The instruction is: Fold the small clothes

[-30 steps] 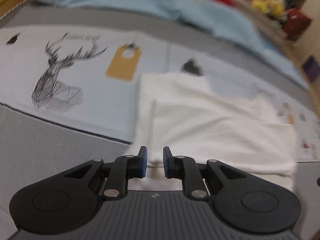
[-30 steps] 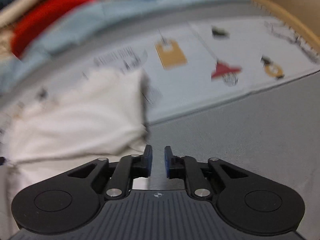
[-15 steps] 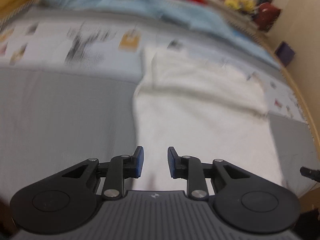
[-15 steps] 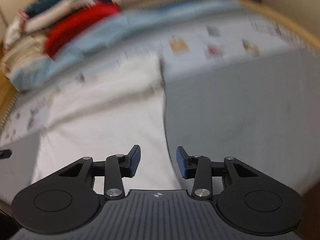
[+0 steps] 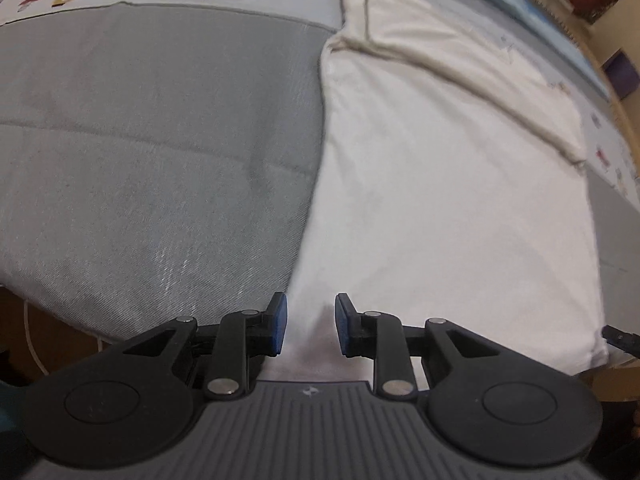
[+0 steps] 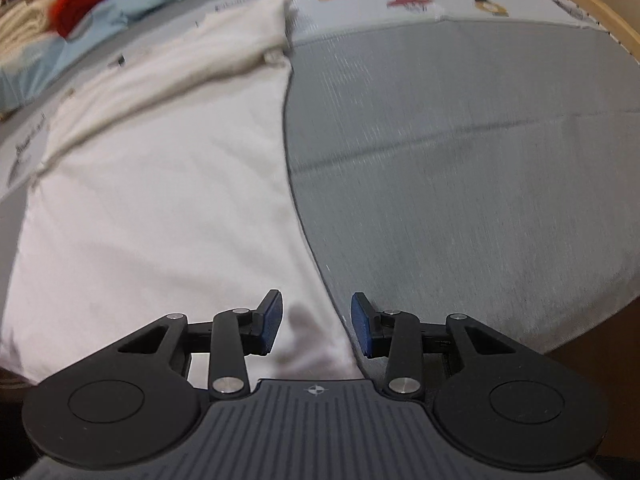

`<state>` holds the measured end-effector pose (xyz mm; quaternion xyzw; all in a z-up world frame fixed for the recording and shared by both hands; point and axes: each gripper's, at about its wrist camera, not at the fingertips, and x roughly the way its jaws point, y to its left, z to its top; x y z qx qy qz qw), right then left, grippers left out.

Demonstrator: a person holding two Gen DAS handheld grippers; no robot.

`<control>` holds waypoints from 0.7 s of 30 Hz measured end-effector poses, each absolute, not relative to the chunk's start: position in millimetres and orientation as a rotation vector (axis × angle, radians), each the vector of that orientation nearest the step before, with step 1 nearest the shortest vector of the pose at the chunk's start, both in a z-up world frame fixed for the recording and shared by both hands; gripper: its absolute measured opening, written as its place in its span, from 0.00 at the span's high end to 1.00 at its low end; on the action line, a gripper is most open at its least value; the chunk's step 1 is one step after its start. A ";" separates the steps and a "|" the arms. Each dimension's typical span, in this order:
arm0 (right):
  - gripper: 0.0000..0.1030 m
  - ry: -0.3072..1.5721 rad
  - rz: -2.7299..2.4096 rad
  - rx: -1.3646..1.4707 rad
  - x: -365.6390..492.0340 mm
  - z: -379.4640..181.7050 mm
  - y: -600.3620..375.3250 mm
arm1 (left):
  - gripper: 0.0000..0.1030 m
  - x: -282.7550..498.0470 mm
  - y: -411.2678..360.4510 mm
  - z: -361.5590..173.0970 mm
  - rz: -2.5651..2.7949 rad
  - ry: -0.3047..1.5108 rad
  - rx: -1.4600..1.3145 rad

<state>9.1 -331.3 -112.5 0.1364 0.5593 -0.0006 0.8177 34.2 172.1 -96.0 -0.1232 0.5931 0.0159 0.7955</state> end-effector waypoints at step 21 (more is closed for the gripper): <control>0.95 1.233 0.050 0.340 5.1 -114.6 -334.3 | 0.94 13.4 173.2 -105.8 0.013 1.340 -0.235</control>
